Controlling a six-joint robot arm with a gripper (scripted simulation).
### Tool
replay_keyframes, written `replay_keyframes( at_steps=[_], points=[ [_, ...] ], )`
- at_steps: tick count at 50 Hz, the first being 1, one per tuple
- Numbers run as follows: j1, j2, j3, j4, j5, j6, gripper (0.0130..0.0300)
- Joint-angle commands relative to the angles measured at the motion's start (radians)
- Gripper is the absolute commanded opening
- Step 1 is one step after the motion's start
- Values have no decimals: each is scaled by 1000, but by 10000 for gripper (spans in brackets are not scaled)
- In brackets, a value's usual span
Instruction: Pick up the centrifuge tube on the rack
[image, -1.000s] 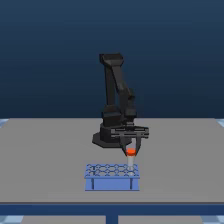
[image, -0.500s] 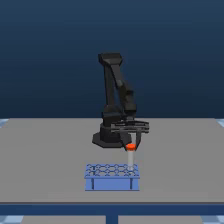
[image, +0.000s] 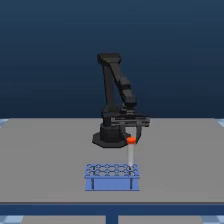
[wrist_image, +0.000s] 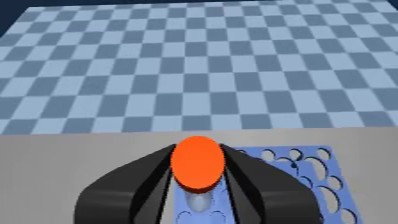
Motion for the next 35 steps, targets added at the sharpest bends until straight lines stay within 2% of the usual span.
replay_keyframes(
  at_steps=[1, 18, 35],
  points=[
    [0, -12, -13, 85, -2, -113, 130],
    [0, -44, -54, 312, -24, -350, 130],
    [0, -61, -81, 432, -44, -477, 130]
  ],
)
